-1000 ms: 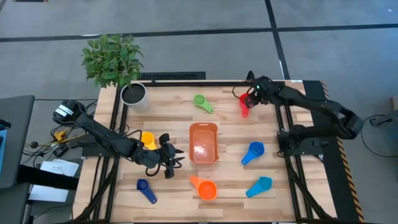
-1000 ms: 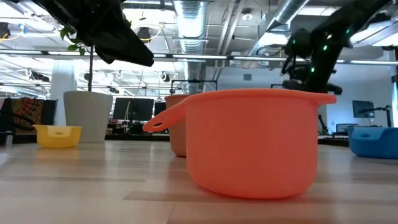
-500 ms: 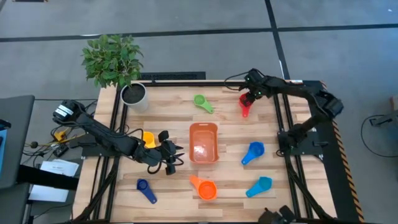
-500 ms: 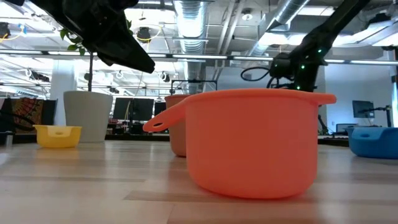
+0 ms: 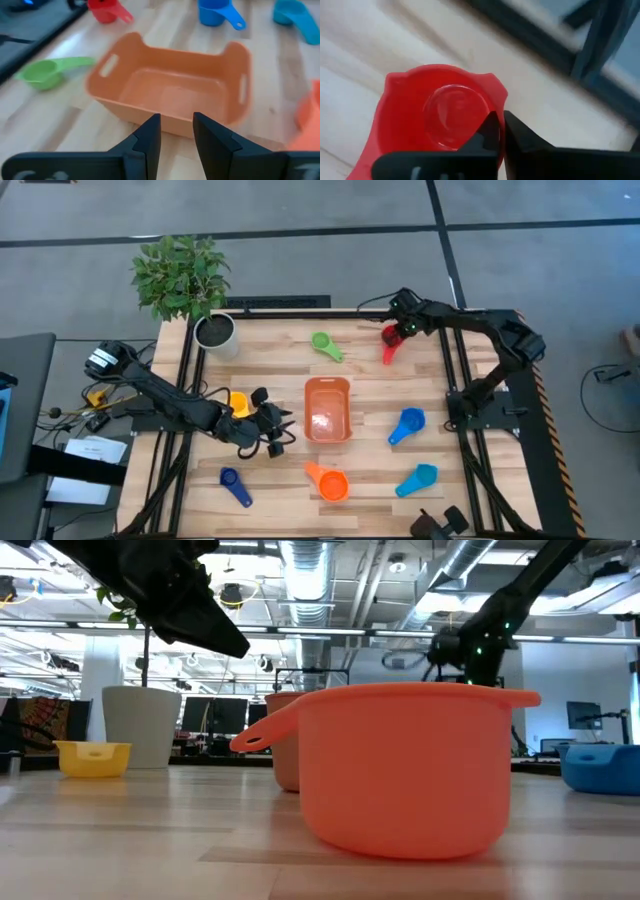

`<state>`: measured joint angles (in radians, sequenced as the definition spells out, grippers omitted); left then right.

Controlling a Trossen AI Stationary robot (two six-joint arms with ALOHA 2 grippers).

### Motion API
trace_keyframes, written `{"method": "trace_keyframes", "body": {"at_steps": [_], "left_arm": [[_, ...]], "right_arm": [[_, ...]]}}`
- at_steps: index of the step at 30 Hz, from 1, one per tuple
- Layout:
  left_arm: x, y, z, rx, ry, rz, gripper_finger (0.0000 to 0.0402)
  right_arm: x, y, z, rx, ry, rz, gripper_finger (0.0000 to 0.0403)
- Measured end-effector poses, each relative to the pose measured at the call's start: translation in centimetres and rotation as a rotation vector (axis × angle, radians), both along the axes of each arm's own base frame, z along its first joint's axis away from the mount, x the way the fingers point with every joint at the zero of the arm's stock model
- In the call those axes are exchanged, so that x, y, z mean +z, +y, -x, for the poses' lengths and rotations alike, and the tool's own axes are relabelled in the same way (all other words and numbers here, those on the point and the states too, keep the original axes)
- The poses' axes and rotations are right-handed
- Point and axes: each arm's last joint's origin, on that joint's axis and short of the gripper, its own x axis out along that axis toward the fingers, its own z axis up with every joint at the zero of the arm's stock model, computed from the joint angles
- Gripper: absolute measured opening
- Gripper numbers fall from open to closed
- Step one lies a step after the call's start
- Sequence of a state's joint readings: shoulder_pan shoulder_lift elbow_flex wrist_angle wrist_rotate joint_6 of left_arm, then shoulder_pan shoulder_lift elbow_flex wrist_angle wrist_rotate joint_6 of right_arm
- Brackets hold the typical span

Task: Nest measuring cups in basket
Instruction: Stack the red measuring cup on top of the orange measuring cup

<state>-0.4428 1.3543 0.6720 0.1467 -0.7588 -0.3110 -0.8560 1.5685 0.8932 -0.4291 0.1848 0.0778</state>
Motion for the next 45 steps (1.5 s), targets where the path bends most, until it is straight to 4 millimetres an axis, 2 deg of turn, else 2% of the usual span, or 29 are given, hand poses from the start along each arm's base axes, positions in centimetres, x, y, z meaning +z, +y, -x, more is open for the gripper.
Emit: {"method": "trace_keyframes", "body": {"at_steps": [3,6,10,14,19,24,29,39,45], "left_arm": [[0.4,0.4,0.1,0.063,-0.036,0.003,0.0105],[1.0,0.8,0.3,0.12,-0.083,0.032,0.0105],[1.7,1.6,0.1,0.209,-0.151,0.05,0.0106],[2.3,2.8,-0.8,0.193,-0.202,0.052,0.0126],[3.4,4.3,-1.6,0.201,-0.288,0.046,0.0173],[4.5,4.7,-2.2,-0.02,-0.348,0.024,0.0202],[4.8,5.1,-2.3,0.008,-0.371,0.013,0.0198],[4.9,5.0,-3.1,-0.012,-0.356,-0.081,0.019],[5.5,5.0,-4.3,0.006,-0.329,-0.131,0.019]], "right_arm": [[2.0,1.0,-0.5,0.008,-0.059,0.076,0.0021],[4.4,2.9,-1.1,0.02,-0.1,0.17,0.0018],[8.0,7.1,-2.4,0.077,-0.22,0.3,0.0009],[11.0,12.0,-4.4,0.18,-0.399,0.443,0.0019],[12.6,17.8,-6.7,0.336,-0.545,0.563,0.0007],[13.0,21.2,-8.3,0.369,-0.626,0.654,0.0015],[12.9,23.0,-9.7,0.375,-0.708,0.685,0.0011],[11.2,23.6,-12.2,0.379,-0.748,0.704,0.0017],[11.8,24.2,-13.2,0.418,-0.735,0.732,0.0011]]}}
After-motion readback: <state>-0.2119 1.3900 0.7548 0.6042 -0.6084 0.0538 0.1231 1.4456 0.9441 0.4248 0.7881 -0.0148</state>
